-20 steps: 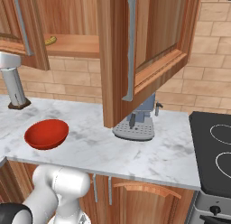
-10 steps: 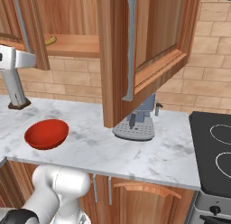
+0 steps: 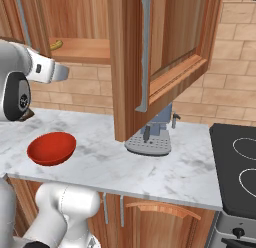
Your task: Open the cabinet. Pick the banana and pear from the cabinet and place them into the bowl. Then close the cabinet.
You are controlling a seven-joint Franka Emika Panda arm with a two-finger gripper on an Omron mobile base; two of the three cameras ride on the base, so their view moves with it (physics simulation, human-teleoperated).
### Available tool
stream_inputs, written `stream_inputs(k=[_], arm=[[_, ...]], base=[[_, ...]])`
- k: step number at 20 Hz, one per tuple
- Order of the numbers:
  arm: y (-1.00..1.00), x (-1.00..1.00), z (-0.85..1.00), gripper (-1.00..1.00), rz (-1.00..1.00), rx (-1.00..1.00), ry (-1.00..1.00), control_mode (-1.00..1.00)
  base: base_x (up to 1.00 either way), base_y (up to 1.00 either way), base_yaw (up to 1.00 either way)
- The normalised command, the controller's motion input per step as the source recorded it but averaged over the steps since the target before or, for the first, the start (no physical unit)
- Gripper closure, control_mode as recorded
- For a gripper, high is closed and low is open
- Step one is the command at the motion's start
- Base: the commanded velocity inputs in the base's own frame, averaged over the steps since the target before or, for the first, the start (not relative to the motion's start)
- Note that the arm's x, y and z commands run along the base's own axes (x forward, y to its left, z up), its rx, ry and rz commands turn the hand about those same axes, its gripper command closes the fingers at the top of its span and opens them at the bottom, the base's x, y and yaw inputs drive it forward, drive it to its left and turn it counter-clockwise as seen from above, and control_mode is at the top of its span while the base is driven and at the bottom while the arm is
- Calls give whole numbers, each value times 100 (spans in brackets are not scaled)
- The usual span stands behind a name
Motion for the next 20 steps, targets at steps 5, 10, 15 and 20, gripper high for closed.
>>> stream_inputs(k=[5,10,15,20], arm=[[-14,51,0,-100,5,25,0,-100],[-7,50,0,-100,5,23,0,-100],[-2,45,0,-100,5,20,0,-100],[0,35,0,-100,7,19,9,-100]], base=[[0,0,0],[0,0,0],[0,0,0],[0,0,0]])
